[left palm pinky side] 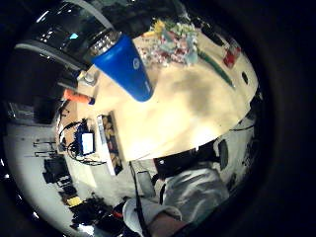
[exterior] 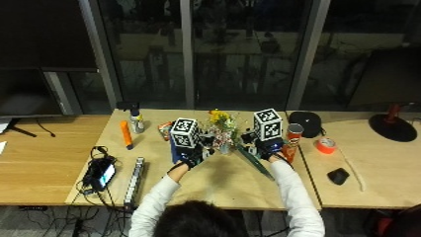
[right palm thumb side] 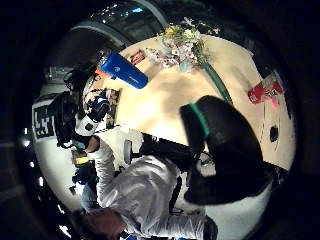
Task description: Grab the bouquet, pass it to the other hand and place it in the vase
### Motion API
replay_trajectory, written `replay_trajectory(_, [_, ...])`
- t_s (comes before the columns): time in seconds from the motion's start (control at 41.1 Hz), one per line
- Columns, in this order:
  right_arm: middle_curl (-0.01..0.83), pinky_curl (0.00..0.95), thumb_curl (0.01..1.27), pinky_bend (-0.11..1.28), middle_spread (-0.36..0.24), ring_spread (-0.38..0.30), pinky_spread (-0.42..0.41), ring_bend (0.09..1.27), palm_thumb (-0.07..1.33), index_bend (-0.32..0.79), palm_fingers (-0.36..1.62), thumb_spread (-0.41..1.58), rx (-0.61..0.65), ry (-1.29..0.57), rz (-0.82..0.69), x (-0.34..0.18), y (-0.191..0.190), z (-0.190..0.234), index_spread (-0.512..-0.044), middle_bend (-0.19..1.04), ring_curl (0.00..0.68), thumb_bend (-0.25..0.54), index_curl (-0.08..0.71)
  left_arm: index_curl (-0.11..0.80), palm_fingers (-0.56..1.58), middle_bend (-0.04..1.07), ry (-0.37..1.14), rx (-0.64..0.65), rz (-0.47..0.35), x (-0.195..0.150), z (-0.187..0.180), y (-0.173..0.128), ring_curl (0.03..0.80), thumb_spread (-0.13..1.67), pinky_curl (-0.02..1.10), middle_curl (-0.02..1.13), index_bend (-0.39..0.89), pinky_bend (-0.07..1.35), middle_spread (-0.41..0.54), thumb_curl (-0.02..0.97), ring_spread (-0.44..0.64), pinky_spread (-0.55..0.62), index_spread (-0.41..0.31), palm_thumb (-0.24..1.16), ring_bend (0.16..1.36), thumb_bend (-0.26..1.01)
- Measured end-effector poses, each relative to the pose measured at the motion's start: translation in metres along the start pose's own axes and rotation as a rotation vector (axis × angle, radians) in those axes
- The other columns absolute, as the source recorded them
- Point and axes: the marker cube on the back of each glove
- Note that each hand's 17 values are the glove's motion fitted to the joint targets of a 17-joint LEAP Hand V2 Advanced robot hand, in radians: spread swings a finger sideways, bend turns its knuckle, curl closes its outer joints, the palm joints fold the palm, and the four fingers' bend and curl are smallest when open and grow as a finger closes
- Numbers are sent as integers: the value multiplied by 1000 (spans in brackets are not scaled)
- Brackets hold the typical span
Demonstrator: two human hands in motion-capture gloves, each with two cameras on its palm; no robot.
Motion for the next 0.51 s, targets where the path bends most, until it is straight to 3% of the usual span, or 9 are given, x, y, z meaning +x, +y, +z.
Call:
replay_trajectory(0.097, [106,127,101,355,0,18,147,375,464,130,392,646,27,-12,2,1,10,-4,-248,265,112,308,75,116,338,230,-21,-29,4,5,2,-2,97,649,74,106,242,190,135,87,231,264,-7,312,372,188])
replay_trajectory(0.195, [147,168,135,356,0,23,179,392,511,135,373,852,35,-39,-2,8,16,-1,-299,275,150,329,109,159,321,214,-40,-72,25,14,5,3,131,836,106,146,228,188,166,116,291,327,-8,330,396,180])
replay_trajectory(0.414, [210,217,181,347,0,28,219,403,511,142,353,1102,48,-95,9,8,16,-4,-347,281,189,290,154,230,291,183,-42,-13,96,16,3,11,166,1049,153,195,195,187,210,167,365,395,-9,347,427,140])
replay_trajectory(0.511, [226,235,198,369,0,28,228,429,509,122,375,1158,59,-114,42,5,8,-5,-355,266,206,266,160,265,352,227,-26,-7,108,10,-3,18,171,1095,148,227,224,145,181,191,359,408,-21,373,424,131])
